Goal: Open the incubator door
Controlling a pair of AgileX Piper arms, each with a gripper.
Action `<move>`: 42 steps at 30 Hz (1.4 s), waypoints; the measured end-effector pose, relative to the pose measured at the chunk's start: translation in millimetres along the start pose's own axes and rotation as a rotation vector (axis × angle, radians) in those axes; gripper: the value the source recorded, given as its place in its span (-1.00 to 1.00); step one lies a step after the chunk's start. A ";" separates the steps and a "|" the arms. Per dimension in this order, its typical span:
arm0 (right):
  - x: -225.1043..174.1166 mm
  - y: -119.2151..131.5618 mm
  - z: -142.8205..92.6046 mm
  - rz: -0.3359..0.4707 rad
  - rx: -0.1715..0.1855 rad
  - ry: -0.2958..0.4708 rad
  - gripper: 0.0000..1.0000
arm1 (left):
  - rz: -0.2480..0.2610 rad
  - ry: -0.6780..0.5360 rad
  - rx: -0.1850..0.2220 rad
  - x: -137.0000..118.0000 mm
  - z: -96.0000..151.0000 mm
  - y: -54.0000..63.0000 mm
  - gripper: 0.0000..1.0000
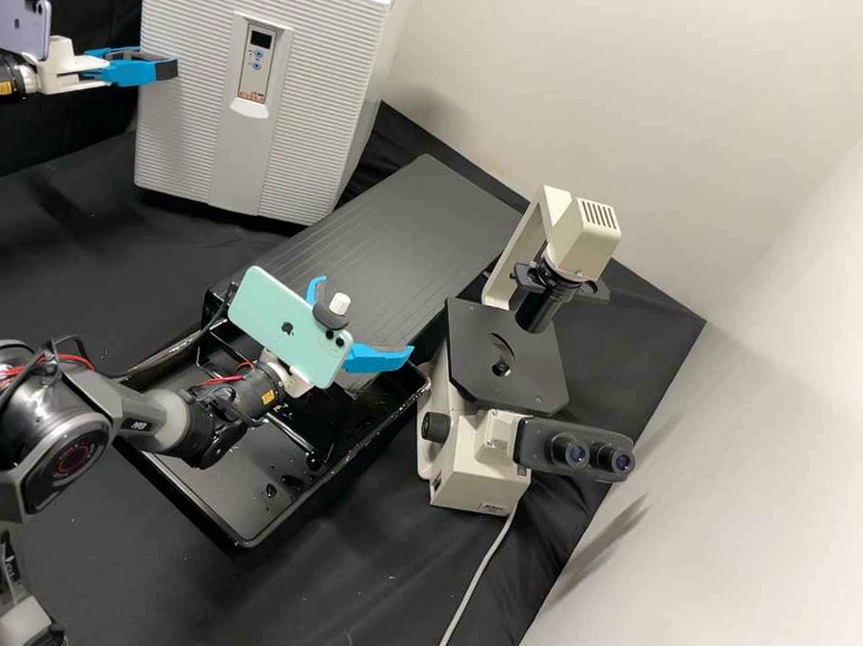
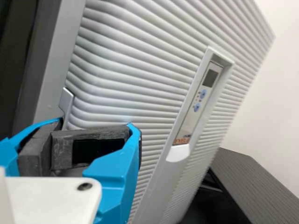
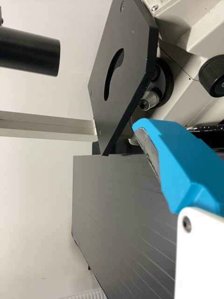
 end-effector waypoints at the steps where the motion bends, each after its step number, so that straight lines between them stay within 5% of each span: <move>1: 0.0 0.0 0.0 0.000 0.000 0.000 1.00 | -0.006 -0.002 -0.005 -3.1 1.0 -2.2 -1.00; 7: 0.0 0.0 0.0 0.000 0.000 0.000 1.00 | -0.034 -0.046 0.009 -30.0 17.4 -12.0 -1.00; 18: 0.0 0.0 0.0 0.000 0.000 0.000 1.00 | -0.142 -0.282 0.105 -74.2 52.4 -45.4 -1.00; 29: 0.0 0.0 0.0 0.000 0.000 0.000 1.00 | -0.237 -0.295 0.032 -91.7 49.0 -68.9 -1.00; 37: 0.0 0.0 0.0 0.000 0.000 0.000 1.00 | -0.224 -0.291 0.023 -91.0 50.9 -69.6 -1.00; 42: 0.0 0.0 0.0 0.000 0.000 0.000 1.00 | -0.120 -0.183 0.106 -88.4 47.6 -65.4 -1.00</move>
